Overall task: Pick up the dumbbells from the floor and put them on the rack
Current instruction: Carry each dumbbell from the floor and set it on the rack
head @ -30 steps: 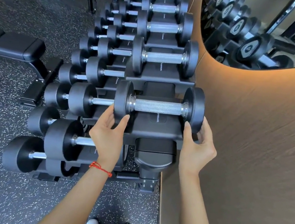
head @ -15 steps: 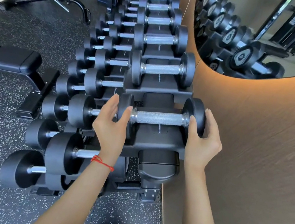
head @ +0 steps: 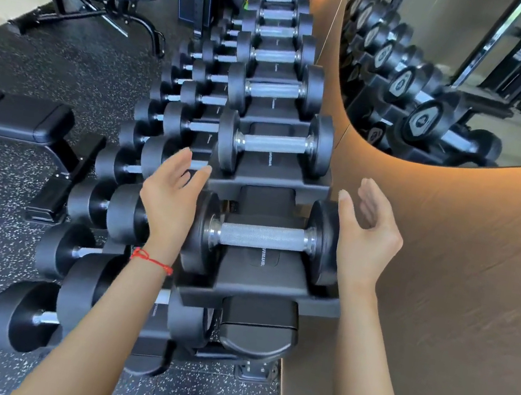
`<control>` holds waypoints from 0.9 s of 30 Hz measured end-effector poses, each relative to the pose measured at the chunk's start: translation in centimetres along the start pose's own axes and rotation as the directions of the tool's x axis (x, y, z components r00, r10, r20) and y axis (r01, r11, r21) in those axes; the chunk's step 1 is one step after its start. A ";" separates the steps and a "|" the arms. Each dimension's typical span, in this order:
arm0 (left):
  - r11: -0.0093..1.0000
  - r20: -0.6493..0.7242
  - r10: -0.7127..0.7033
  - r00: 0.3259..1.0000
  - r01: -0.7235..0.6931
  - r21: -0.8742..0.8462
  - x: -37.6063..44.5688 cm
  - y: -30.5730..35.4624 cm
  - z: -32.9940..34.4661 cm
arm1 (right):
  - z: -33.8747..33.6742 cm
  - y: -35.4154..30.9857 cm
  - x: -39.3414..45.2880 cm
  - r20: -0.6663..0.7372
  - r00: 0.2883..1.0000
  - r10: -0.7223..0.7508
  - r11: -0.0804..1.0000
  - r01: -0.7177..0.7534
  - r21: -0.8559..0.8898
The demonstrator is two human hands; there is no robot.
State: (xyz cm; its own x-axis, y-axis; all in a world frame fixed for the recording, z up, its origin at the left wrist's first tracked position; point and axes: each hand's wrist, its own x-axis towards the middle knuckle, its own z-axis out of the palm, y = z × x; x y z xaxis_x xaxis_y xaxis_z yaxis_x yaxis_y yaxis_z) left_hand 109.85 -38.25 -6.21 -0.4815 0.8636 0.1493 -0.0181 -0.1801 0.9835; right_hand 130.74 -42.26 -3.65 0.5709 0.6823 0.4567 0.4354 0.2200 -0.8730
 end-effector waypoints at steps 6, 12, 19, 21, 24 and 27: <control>0.996 0.014 0.049 0.999 -0.050 0.077 3.7 -0.7 1.1 | 0.8 1.2 3.5 0.088 0.996 -0.013 1.000 0.012 0.008; 0.994 0.065 0.026 0.998 -0.032 0.104 6.5 -2.0 2.5 | 2.5 3.7 6.3 0.192 0.981 -0.020 0.998 0.031 -0.056; 0.993 0.158 -0.034 0.987 0.016 0.117 9.4 -4.4 4.6 | 5.0 5.6 8.5 0.275 0.961 -0.011 0.987 0.055 -0.152; 0.992 0.191 -0.047 0.980 0.024 0.121 9.9 -4.9 5.2 | 5.6 6.0 8.8 0.278 0.961 -0.004 0.983 0.054 -0.174; 0.991 0.220 -0.038 0.975 0.009 0.134 10.2 -5.3 6.0 | 6.4 6.4 9.2 0.285 0.959 -0.004 0.979 0.061 -0.192; 0.988 0.250 -0.018 0.968 -0.021 0.154 10.0 -5.5 6.4 | 7.1 6.8 9.3 0.294 0.956 0.001 0.976 0.062 -0.207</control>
State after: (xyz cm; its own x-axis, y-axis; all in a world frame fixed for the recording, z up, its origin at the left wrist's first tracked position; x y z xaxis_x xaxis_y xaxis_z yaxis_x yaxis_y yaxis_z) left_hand 110.79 -25.61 -9.46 -0.2469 0.9570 0.1526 0.1272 -0.1241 0.9841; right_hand 134.11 -29.44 -6.54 0.3419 0.8572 0.3850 0.6044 0.1131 -0.7886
